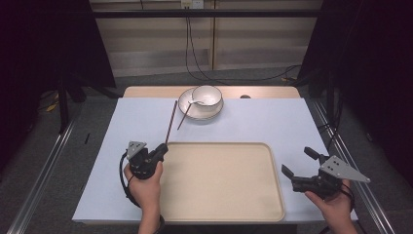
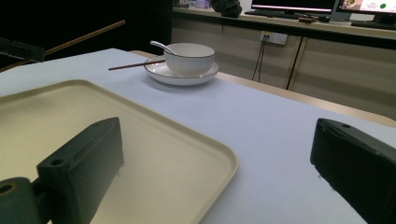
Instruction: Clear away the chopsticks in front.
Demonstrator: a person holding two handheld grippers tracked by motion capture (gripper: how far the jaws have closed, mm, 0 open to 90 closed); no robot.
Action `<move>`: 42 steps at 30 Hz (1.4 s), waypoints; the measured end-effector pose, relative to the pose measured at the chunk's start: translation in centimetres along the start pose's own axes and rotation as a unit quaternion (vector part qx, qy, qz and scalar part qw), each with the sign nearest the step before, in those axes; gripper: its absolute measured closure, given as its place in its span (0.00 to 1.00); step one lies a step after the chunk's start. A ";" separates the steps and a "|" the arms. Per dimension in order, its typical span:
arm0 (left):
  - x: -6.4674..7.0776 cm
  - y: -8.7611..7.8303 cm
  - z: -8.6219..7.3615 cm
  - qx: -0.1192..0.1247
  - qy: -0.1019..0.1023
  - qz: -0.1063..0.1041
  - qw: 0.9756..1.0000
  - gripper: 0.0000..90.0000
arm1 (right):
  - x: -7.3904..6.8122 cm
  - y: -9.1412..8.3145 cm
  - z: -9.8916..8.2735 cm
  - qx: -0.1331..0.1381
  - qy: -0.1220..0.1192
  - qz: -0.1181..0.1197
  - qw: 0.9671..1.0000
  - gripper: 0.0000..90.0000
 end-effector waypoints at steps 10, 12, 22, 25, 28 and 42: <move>1.6 -1.4 -2.0 -0.005 -0.003 -0.006 1.000 0.95 | 0.0 -0.1 0.0 0.001 -0.002 0.000 1.000 0.03; 2.0 -2.0 -2.2 -0.003 -0.004 -0.002 1.000 0.95 | -0.1 -0.1 0.0 -0.002 -0.002 0.003 1.000 0.03; 2.9 -3.7 -3.1 0.007 -0.024 -0.017 1.000 0.95 | -0.1 -0.1 0.0 -0.001 -0.002 0.000 1.000 0.03; 3.1 -3.9 -3.2 0.005 -0.022 -0.022 1.000 0.95 | -0.1 -0.1 0.0 0.001 -0.003 0.001 1.000 0.03; 3.5 -4.2 -3.6 -0.003 -0.016 -0.017 1.000 0.95 | -0.2 -0.1 0.0 0.002 -0.003 0.002 1.000 0.03; 4.5 -5.3 -5.5 -0.034 0.003 -0.013 0.999 0.95 | -0.3 -0.1 0.1 0.000 -0.002 0.000 1.000 0.03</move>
Point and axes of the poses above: each handheld gripper's, and its own axes: y roughly forward along the jaws, z roughly out of its top, x roughly to its right, the point moved 4 cm from there along y, roughly forward along the jaws, and after that the axes turned 8 degrees about y, right-handed, at the moved point
